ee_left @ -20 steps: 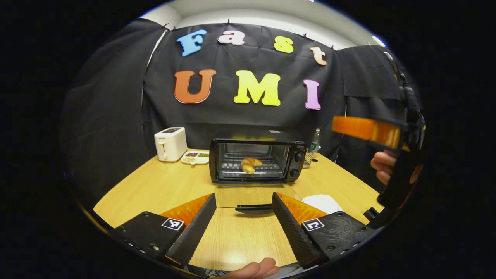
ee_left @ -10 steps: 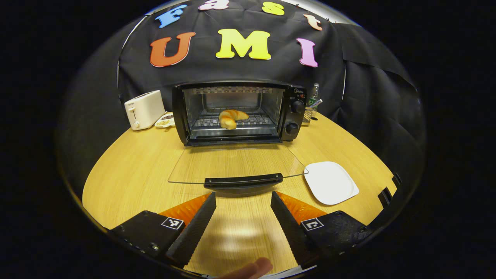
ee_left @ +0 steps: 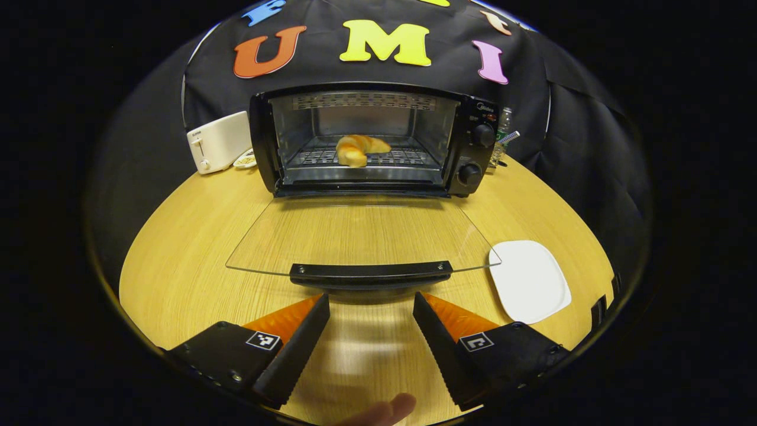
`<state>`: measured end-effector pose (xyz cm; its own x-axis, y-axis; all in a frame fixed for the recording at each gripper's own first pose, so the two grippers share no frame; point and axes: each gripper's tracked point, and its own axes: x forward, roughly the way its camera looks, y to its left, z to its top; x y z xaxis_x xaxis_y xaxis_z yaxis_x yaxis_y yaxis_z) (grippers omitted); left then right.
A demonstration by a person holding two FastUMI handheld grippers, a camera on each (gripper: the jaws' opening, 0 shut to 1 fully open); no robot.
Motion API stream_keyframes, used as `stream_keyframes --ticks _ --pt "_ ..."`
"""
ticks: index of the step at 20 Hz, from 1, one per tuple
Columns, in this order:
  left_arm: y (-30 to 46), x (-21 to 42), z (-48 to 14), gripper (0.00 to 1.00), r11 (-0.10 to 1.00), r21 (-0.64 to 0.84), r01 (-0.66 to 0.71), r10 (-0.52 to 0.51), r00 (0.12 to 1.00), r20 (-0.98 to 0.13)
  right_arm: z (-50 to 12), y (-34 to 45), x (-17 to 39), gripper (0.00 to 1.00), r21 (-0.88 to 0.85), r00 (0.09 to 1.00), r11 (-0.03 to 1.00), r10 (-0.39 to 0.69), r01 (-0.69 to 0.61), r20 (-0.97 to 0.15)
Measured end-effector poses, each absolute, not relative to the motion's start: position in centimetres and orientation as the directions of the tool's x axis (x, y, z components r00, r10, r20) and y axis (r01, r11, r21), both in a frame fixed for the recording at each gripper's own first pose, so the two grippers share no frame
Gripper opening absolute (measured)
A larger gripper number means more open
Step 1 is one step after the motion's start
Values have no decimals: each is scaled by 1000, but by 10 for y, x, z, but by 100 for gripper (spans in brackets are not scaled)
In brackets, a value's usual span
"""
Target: Open the electric oven with the left hand, put the food in, and close the electric oven.
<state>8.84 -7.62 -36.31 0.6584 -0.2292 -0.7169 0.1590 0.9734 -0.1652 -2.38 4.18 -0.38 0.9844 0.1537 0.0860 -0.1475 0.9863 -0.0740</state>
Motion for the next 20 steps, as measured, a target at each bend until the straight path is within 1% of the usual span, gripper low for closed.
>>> stream_keyframes --ticks 2,6,9,12,16,20 --pt "-75 96 -366 94 976 -159 152 -220 659 -719 -5 39 -25 96 -74 984 986 155 -149 90" --pt "-72 95 -370 94 976 -167 140 -218 630 -745 -5 33 -24 96 -37 984 989 144 -141 107" --pt "-71 100 -363 94 975 -182 127 -220 652 -725 -6 31 -22 96 -19 984 990 144 -142 107" --pt "-71 101 -353 94 978 -155 142 -210 667 -715 -6 29 -21 96 1 983 990 143 -144 119" --pt "-71 103 -352 94 980 -140 142 -199 662 -722 -6 29 -20 96 19 980 988 148 -151 131" --pt "-70 104 -345 94 980 -146 135 -199 679 -707 -6 31 -21 96 22 979 987 155 -159 136"
